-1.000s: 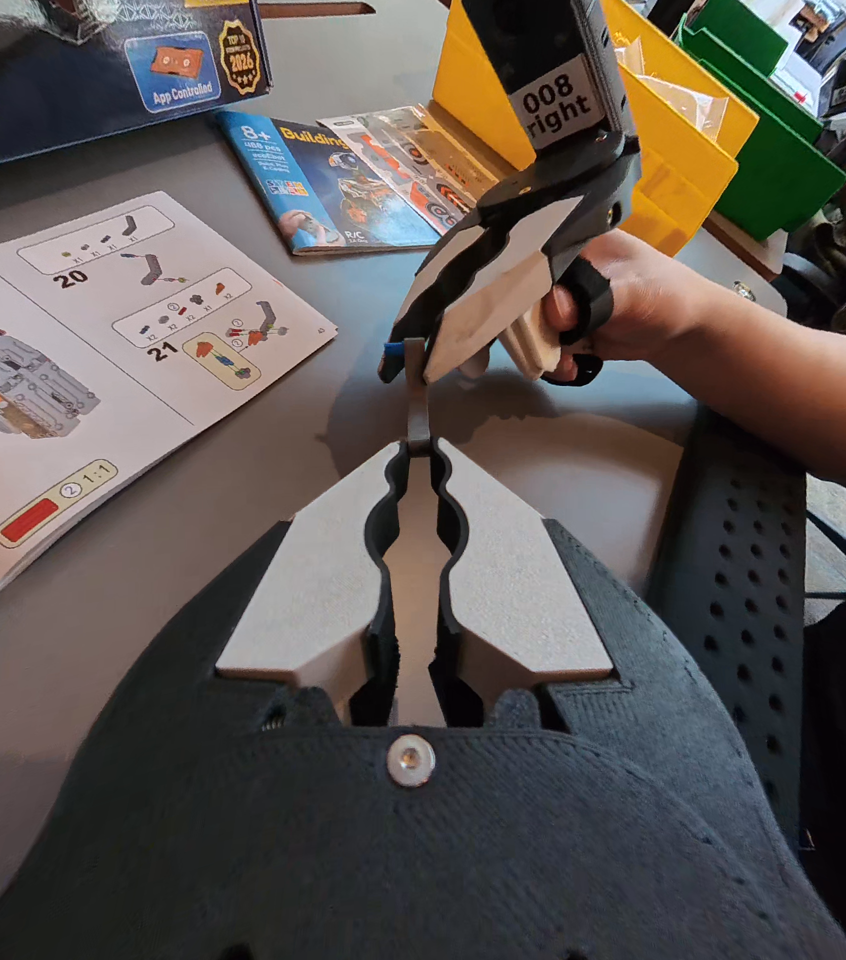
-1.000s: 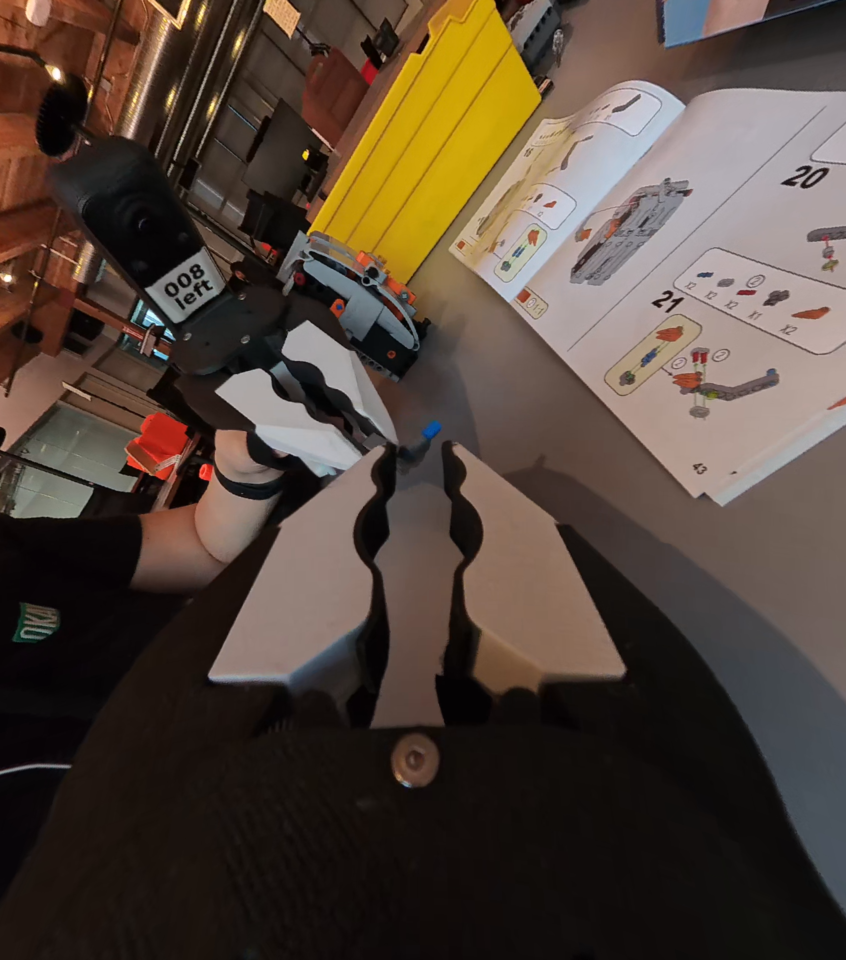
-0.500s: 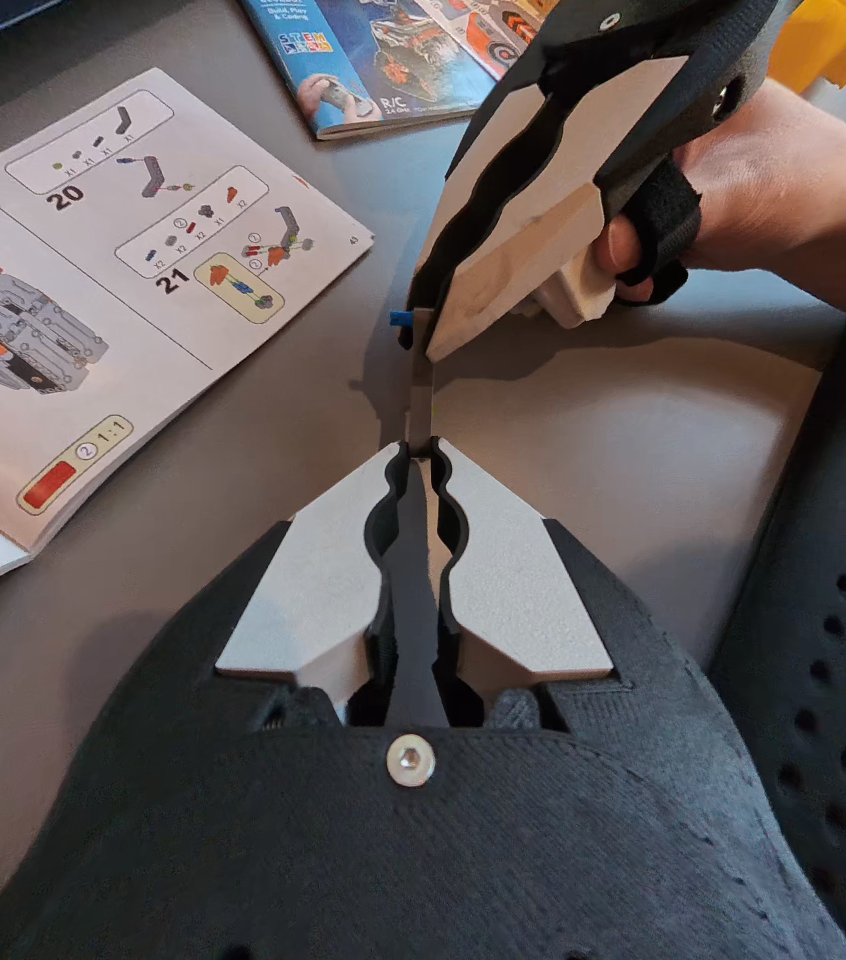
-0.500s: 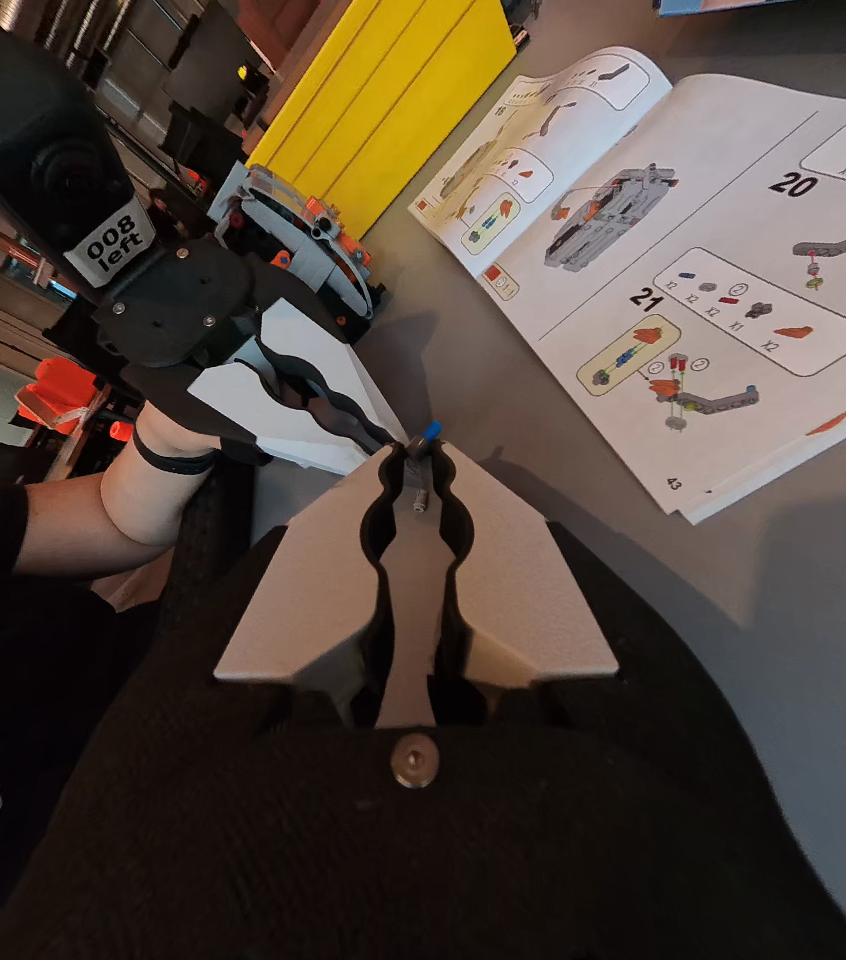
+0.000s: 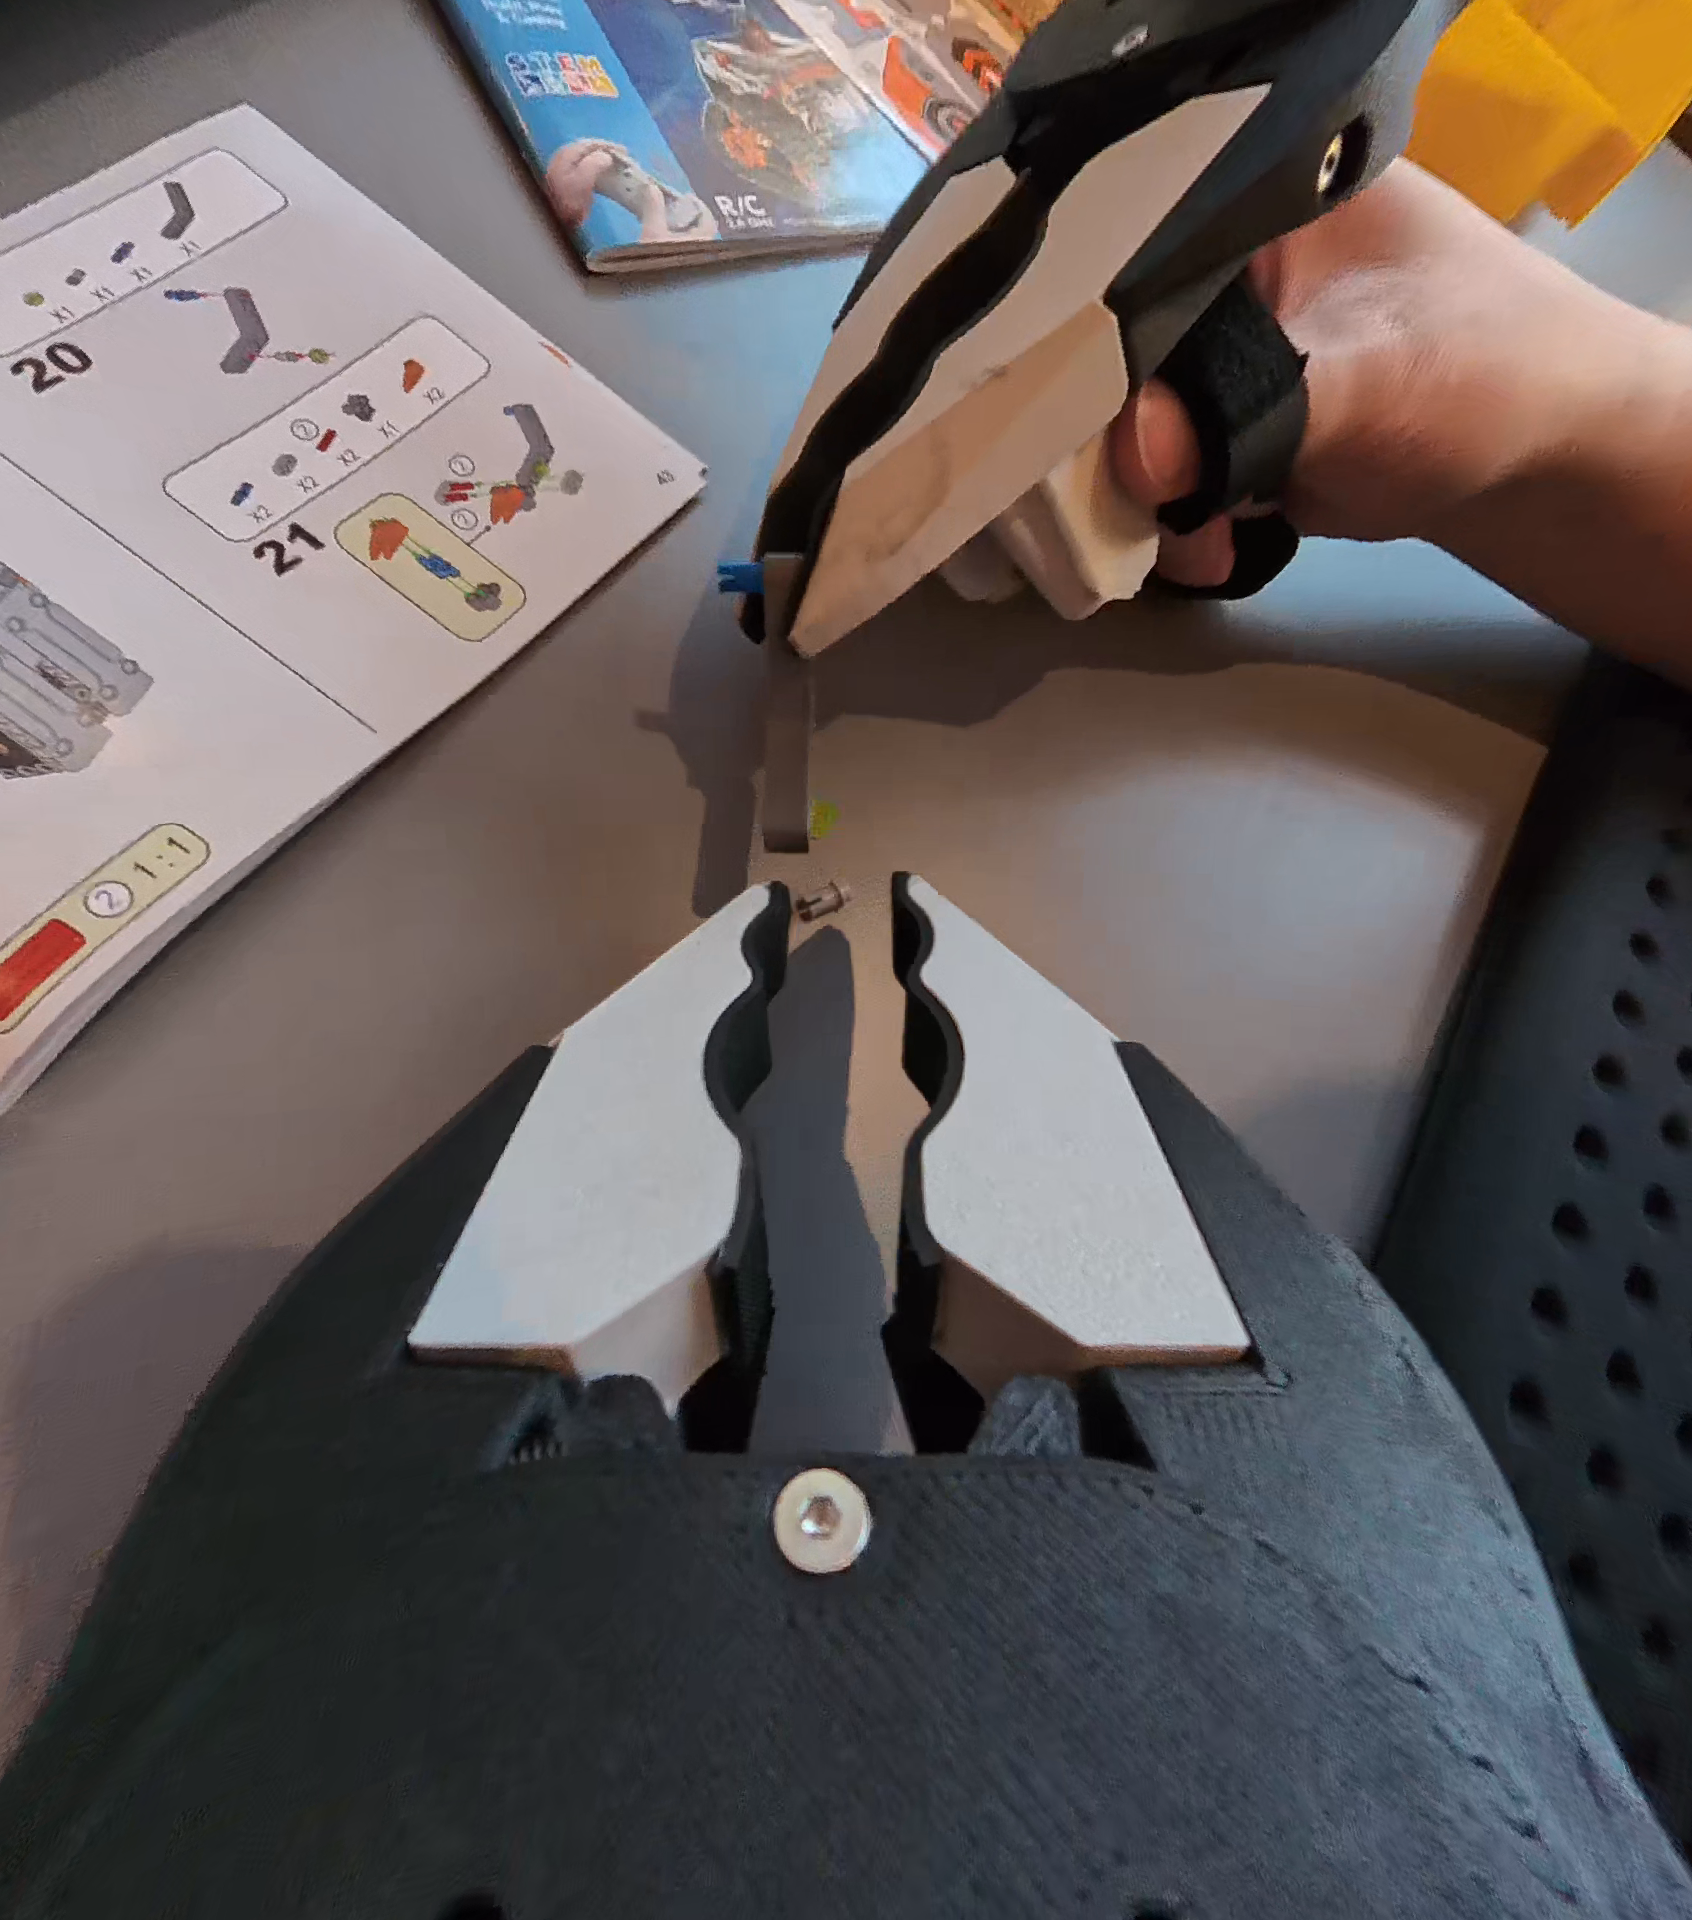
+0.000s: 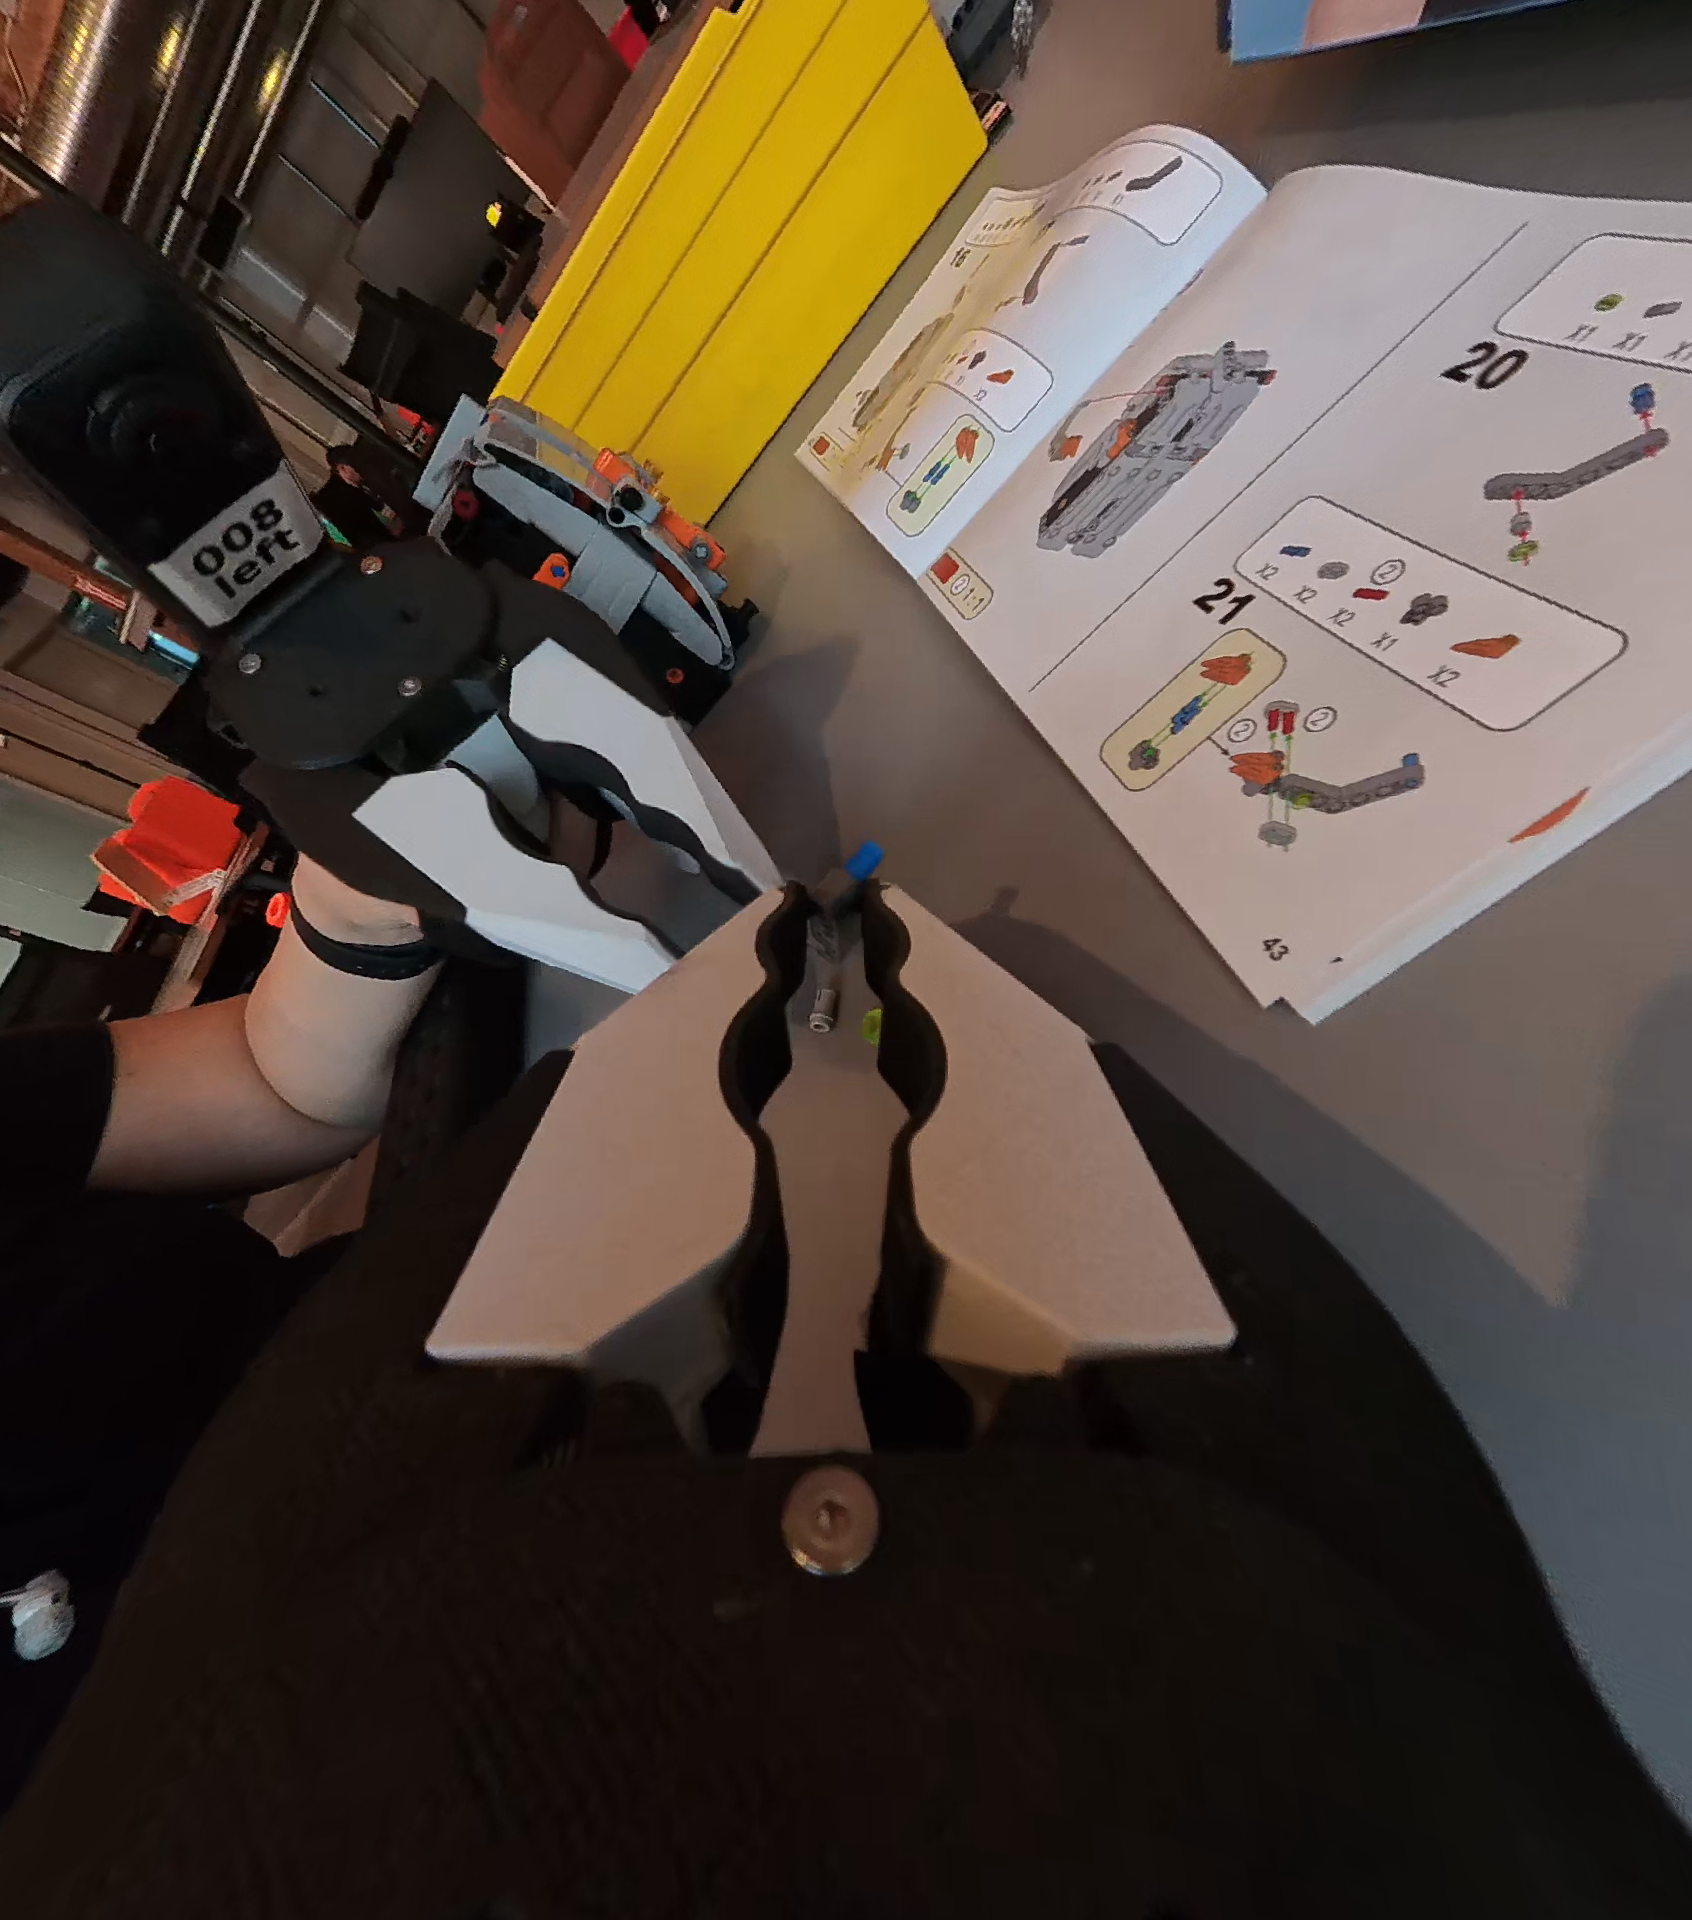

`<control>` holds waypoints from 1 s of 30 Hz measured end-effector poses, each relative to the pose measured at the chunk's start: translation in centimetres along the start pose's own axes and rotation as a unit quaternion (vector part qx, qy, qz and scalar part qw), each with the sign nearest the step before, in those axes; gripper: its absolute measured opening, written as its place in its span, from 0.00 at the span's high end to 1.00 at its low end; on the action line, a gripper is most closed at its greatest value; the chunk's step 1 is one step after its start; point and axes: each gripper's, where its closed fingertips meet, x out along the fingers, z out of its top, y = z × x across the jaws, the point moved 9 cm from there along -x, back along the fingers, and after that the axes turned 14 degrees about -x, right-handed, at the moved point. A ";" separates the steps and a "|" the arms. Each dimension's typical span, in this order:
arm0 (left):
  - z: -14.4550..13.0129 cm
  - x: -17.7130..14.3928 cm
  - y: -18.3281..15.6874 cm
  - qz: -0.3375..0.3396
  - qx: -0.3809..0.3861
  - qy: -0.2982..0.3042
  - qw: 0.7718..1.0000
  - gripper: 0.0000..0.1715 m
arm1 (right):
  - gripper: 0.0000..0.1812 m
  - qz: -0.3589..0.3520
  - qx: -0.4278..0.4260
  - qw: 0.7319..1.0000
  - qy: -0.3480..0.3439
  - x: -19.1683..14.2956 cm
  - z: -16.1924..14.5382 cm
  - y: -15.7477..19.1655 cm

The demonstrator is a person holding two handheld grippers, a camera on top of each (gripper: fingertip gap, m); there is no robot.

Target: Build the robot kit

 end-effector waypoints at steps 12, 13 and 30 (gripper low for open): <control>0.3 -0.5 0.0 -0.004 0.008 -0.017 1.000 0.96 | 0.94 0.033 0.011 0.999 0.007 0.5 -0.3 0.4; 0.3 -0.4 0.0 -0.004 0.008 -0.015 1.000 0.96 | 0.94 0.033 0.011 0.999 0.008 0.5 -0.3 0.4; 1.0 -1.7 0.1 -0.123 -0.092 -0.055 0.987 0.96 | 0.86 0.065 -0.034 0.996 -0.041 0.2 0.4 1.3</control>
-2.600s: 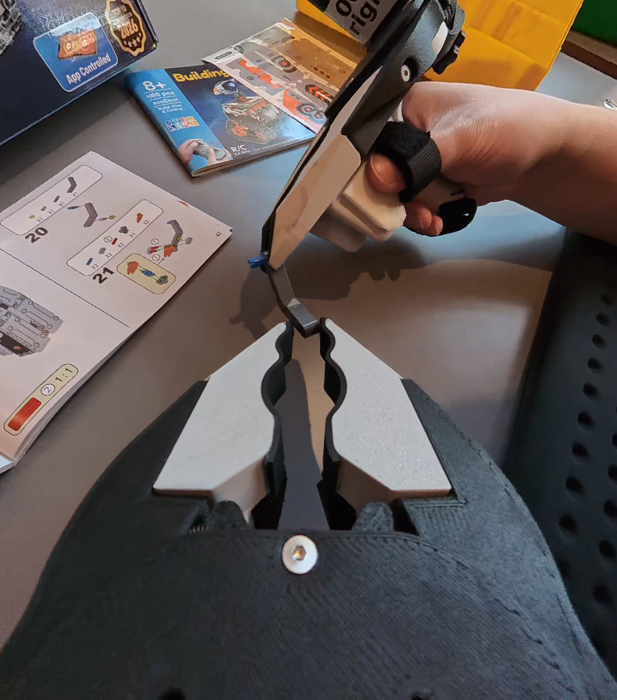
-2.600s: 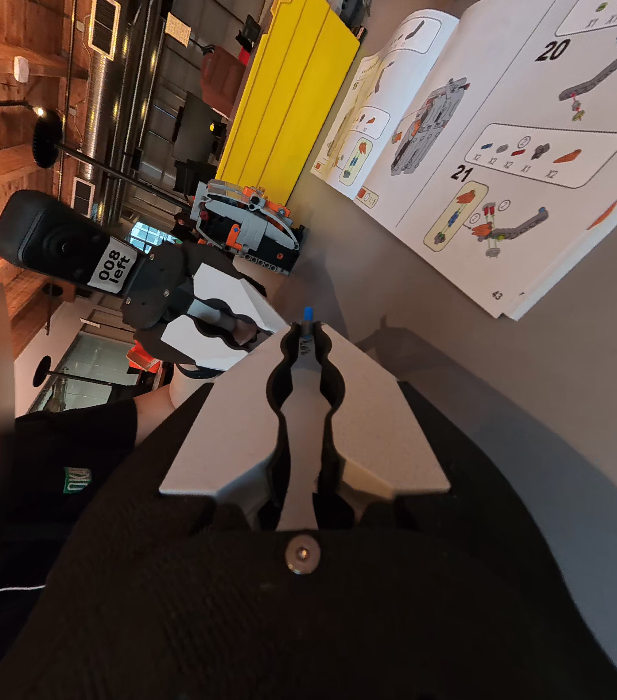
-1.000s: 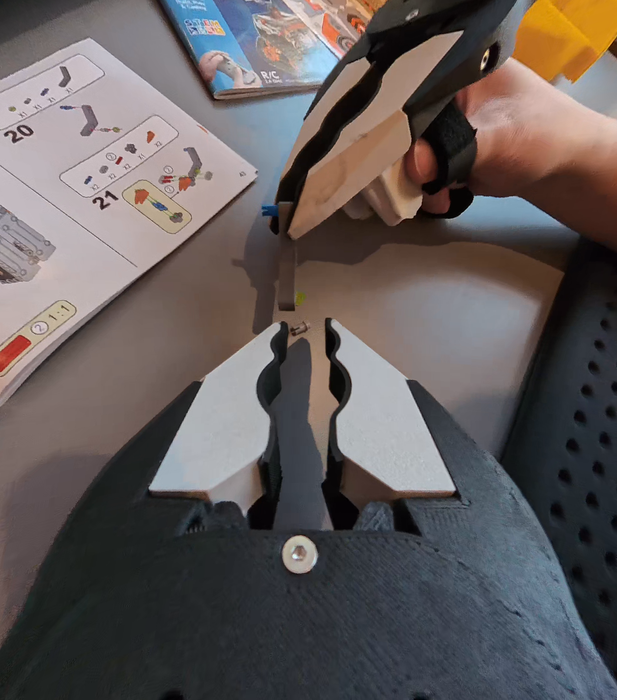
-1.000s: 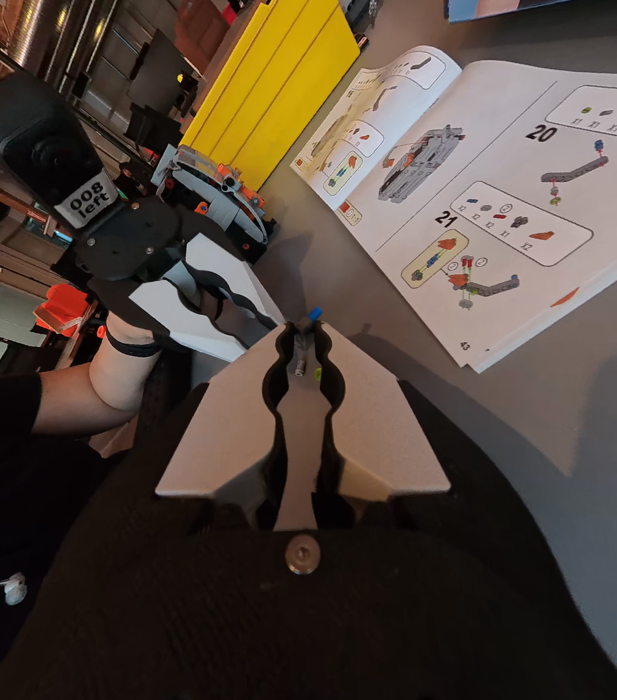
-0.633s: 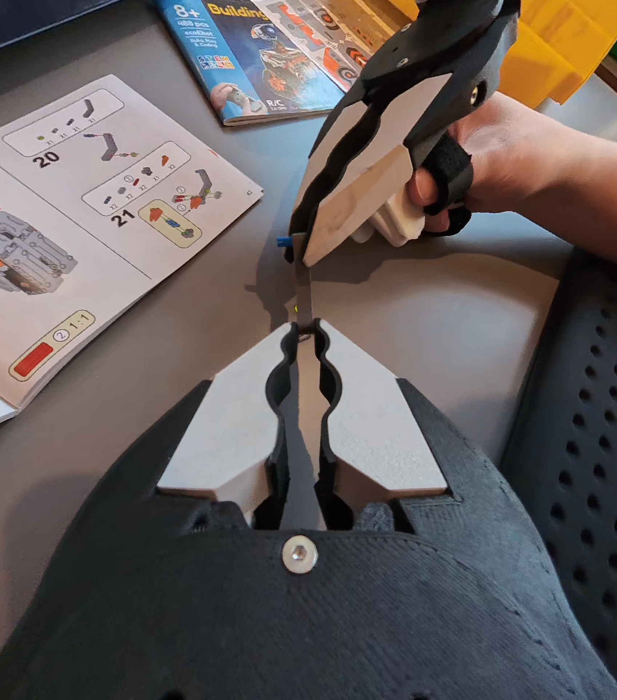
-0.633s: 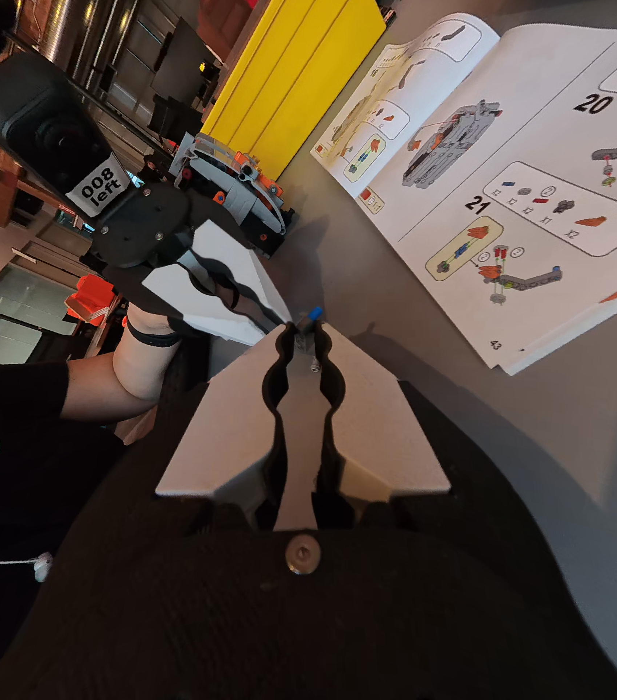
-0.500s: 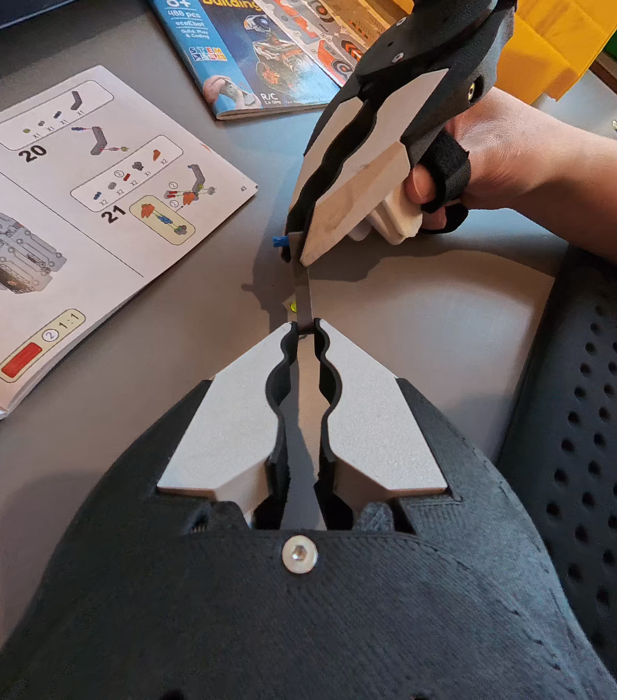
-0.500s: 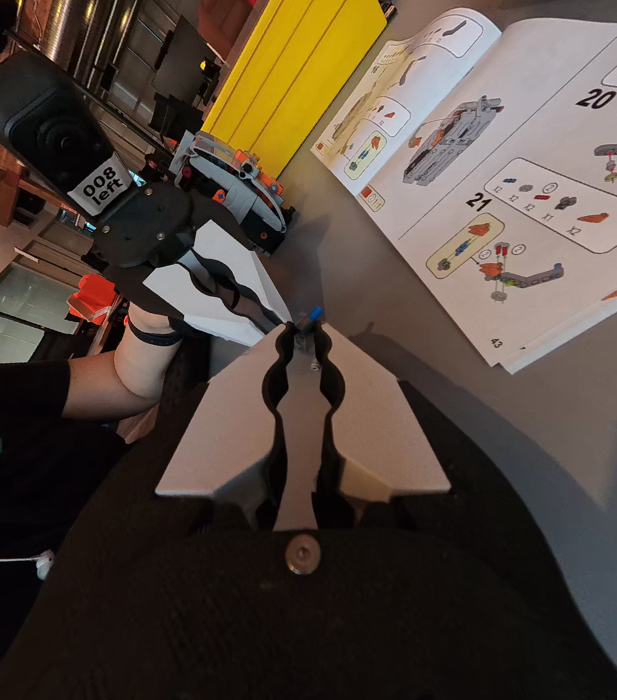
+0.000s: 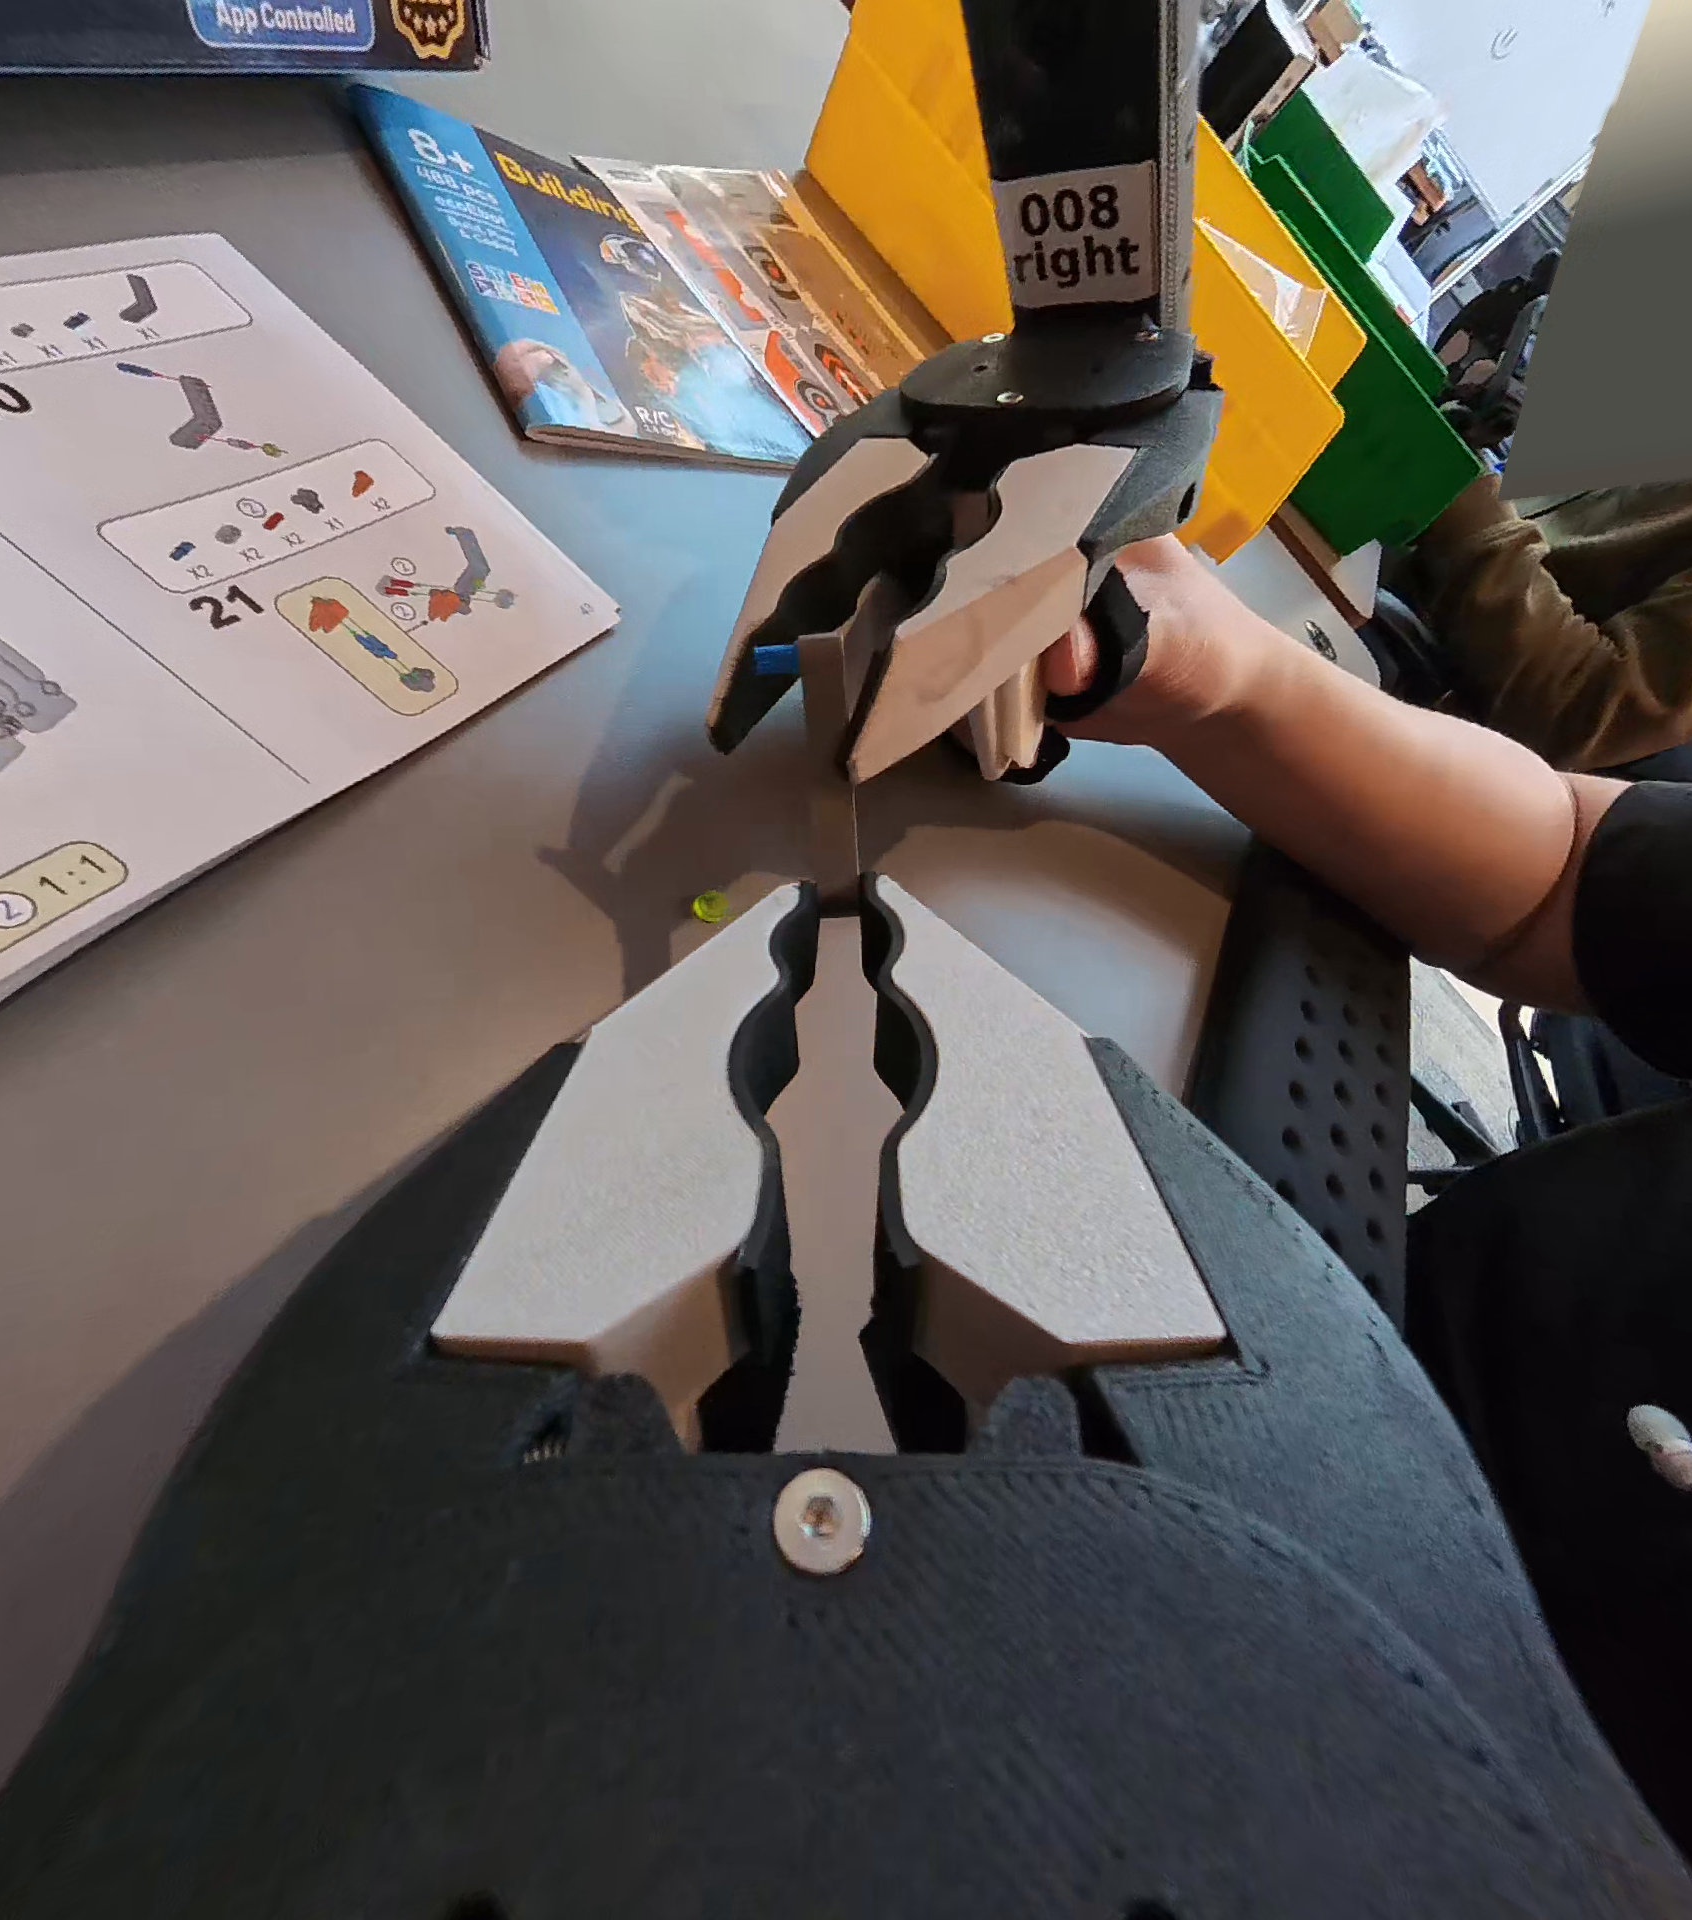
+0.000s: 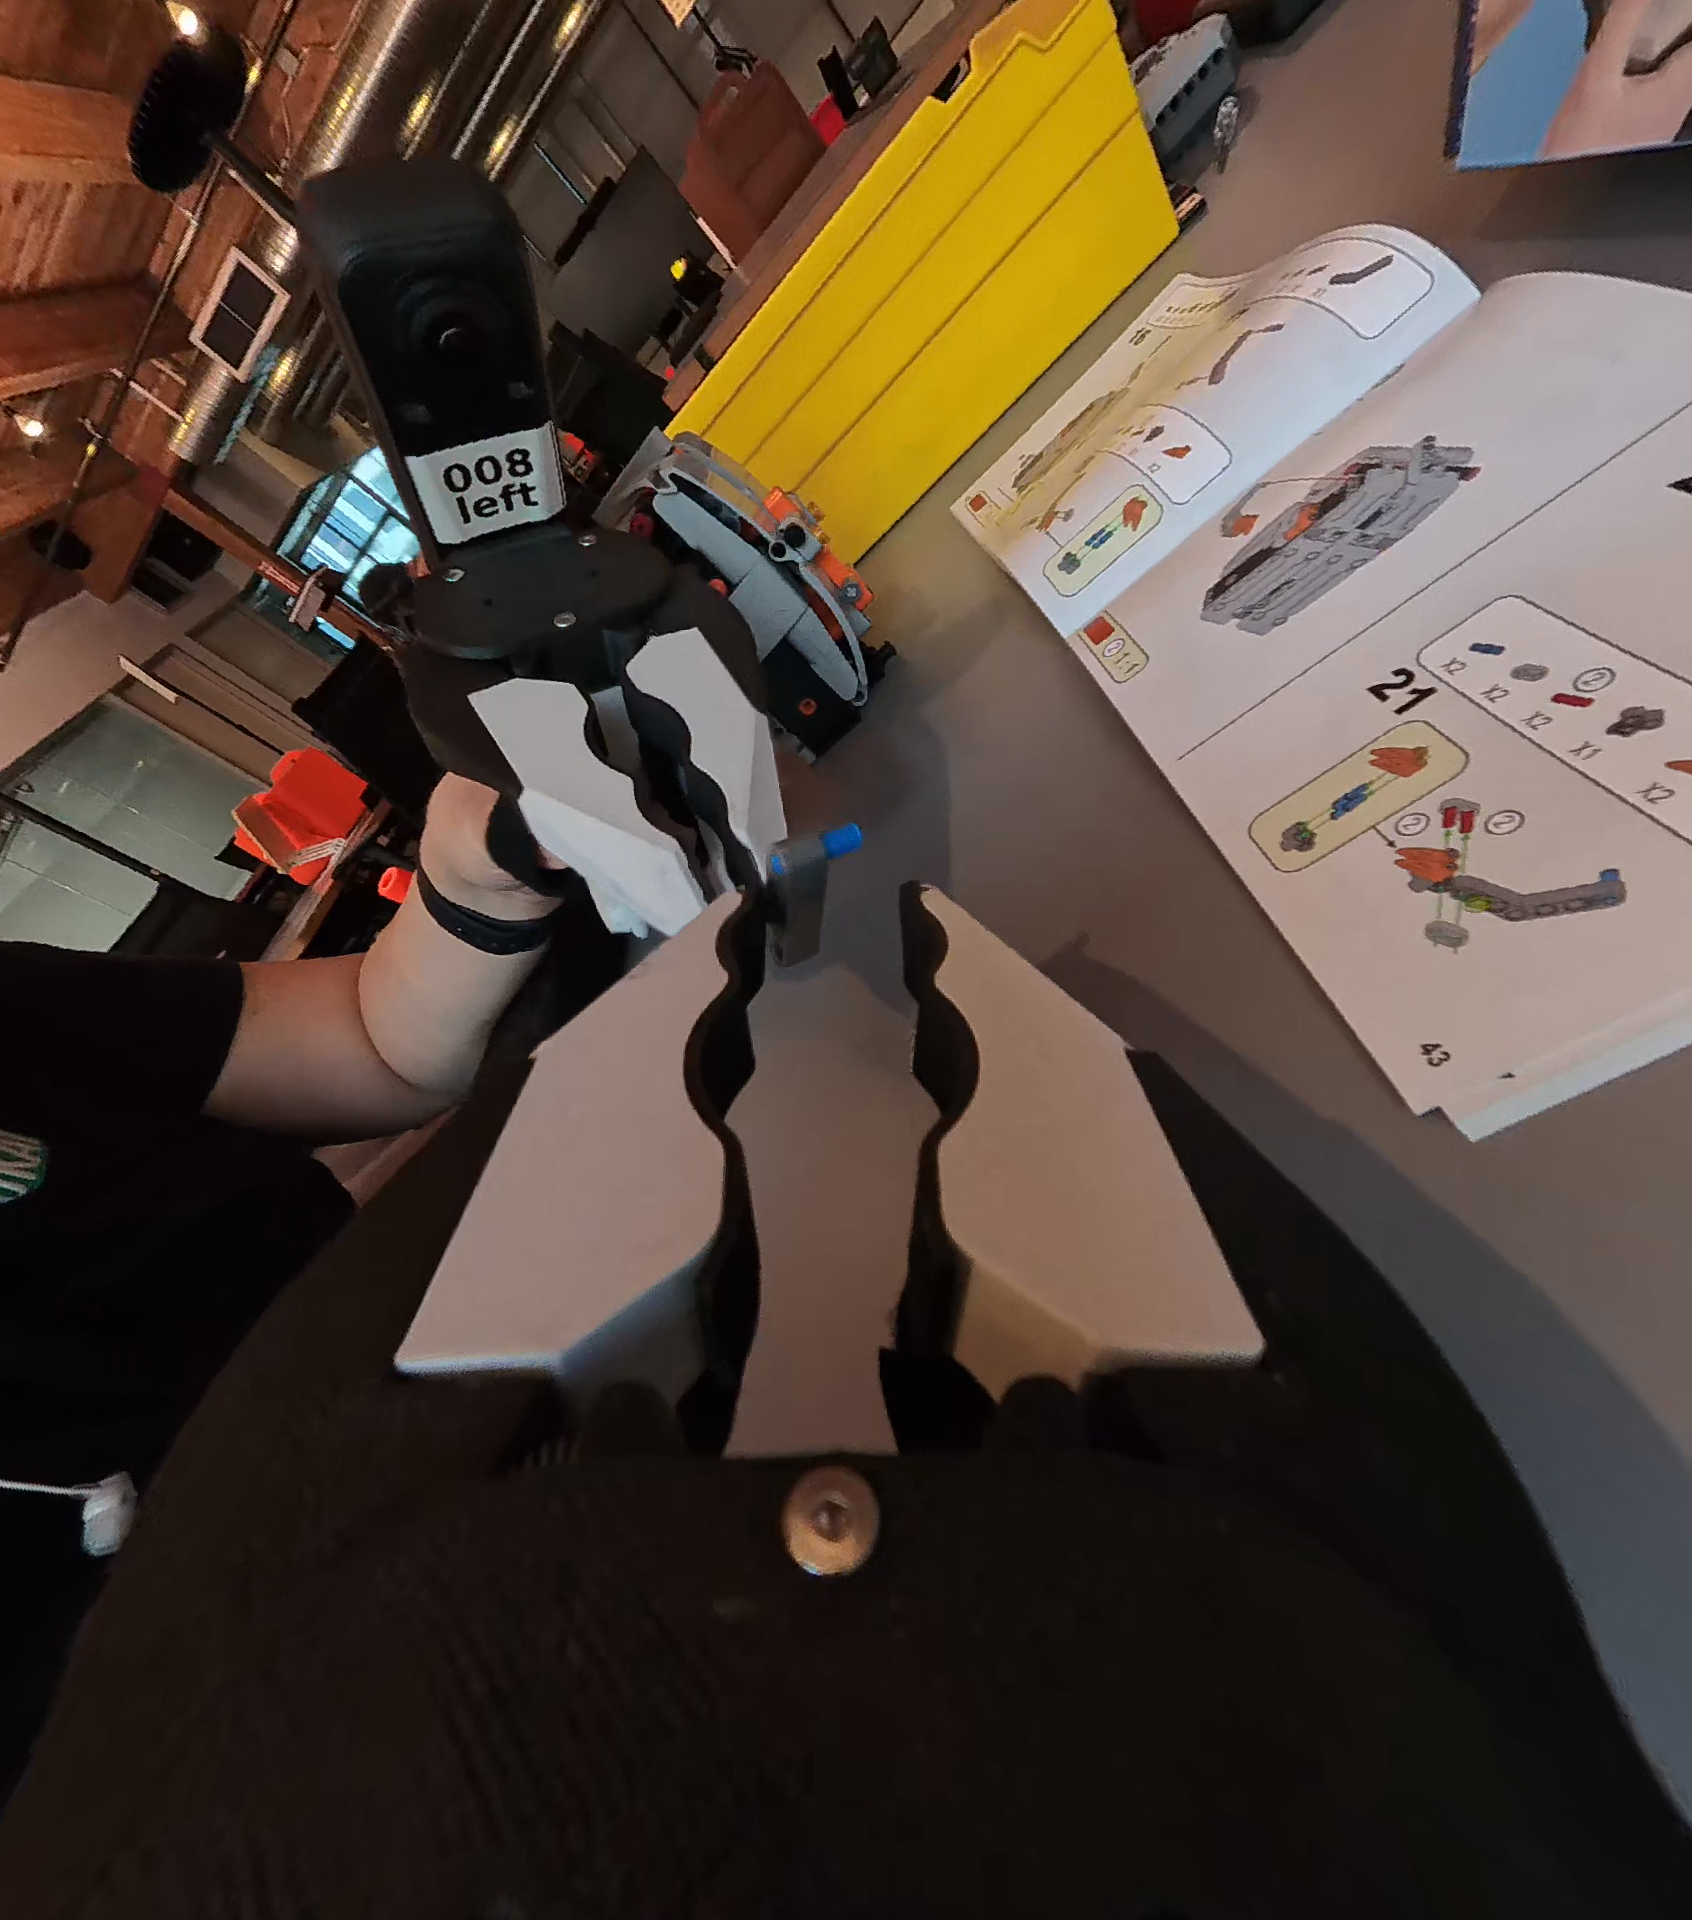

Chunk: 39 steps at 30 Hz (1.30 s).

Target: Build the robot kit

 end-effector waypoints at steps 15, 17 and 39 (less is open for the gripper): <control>0.1 0.4 -2.7 0.067 0.212 -0.046 0.974 0.79 | 0.95 0.094 0.135 0.985 -0.050 -1.3 0.3 -0.2; -0.3 0.6 -3.3 0.111 0.286 -0.055 0.950 0.78 | 0.95 0.112 0.154 0.980 -0.064 -1.4 0.4 -0.1; -1.8 1.5 -4.7 0.206 0.475 -0.075 0.852 0.97 | 0.95 0.184 0.260 0.947 -0.049 -0.3 -0.7 0.3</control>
